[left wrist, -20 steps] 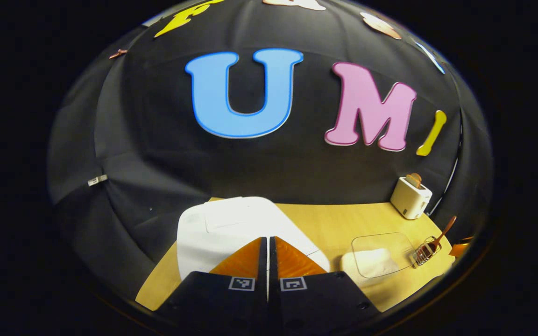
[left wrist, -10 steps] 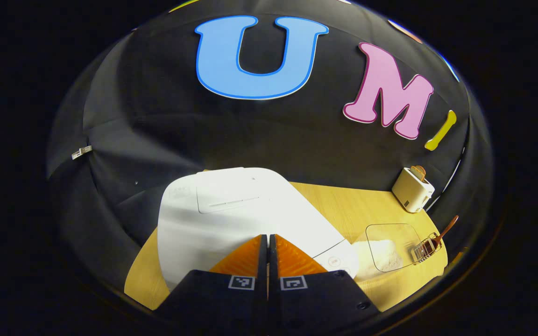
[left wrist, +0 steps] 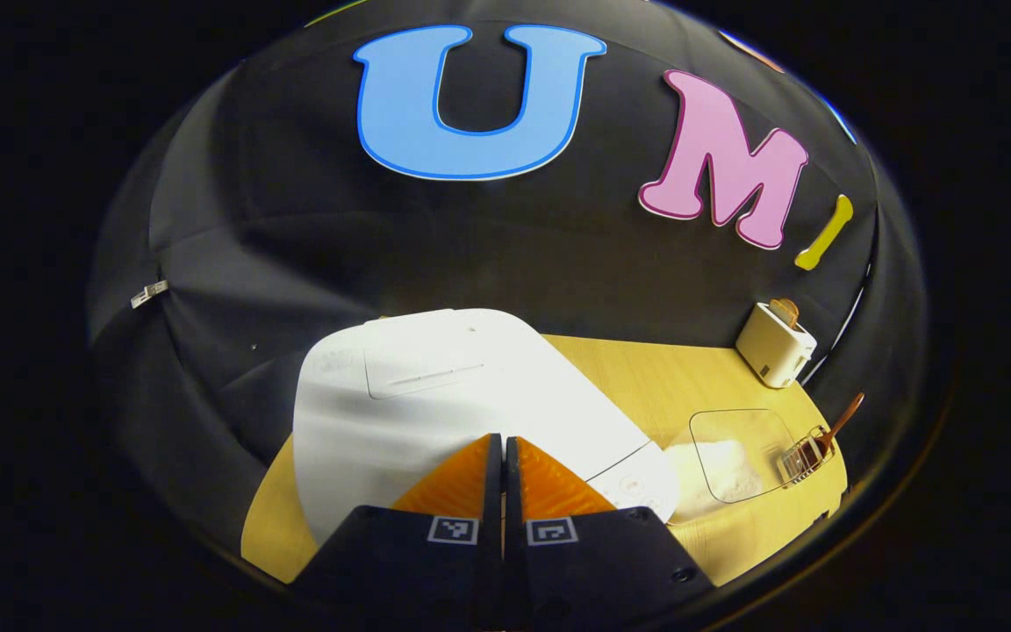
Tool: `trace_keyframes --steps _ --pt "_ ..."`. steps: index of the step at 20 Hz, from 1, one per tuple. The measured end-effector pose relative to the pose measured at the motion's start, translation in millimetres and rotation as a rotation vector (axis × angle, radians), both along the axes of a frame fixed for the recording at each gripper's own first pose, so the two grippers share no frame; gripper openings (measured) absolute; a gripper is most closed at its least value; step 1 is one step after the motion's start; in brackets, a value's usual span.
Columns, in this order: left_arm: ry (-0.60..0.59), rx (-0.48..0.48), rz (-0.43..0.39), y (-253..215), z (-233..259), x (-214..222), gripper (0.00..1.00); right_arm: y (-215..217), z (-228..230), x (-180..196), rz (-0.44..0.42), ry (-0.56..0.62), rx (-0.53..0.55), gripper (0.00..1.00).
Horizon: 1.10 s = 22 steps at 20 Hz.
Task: Close the left gripper, press the button to open the rice cooker; take a wooden spoon from the chopstick holder with the right hand, scoop a spoonful of rice and pour it into the rice cooker, then put the wooden spoon back into the chopstick holder.
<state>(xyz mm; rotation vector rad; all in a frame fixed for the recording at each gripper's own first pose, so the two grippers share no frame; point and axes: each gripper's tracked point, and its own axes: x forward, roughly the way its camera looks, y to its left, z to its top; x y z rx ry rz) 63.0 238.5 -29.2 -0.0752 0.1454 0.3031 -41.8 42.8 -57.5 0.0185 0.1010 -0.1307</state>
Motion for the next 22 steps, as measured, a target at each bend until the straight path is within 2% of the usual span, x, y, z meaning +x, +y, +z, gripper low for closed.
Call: trace_keyframes --steps 4,8,11,13,17,22 --pt "0.017 0.005 0.03 -2.2 -4.8 -1.0 0.06 -8.6 7.7 11.8 0.02 -0.006 0.035 0.99" --pt "-0.04 -0.011 0.051 -3.0 12.1 -7.3 0.06 -22.3 24.2 24.3 0.063 -0.026 0.034 0.98" --pt "-0.2 0.133 0.128 -2.2 70.4 -30.3 0.06 -46.3 35.1 31.1 0.069 -0.048 0.042 0.99" --pt "-0.288 0.181 0.159 -17.7 111.4 -46.7 0.06 -64.0 34.0 37.3 0.069 -0.037 0.073 0.99" --pt "-0.335 0.136 0.155 -61.2 128.5 -65.8 0.05 -100.8 37.9 51.3 0.065 -0.035 0.119 0.99" --pt "-0.31 0.059 0.133 -121.2 106.5 -78.6 0.05 -145.2 36.7 75.1 0.07 -0.016 0.161 0.99"
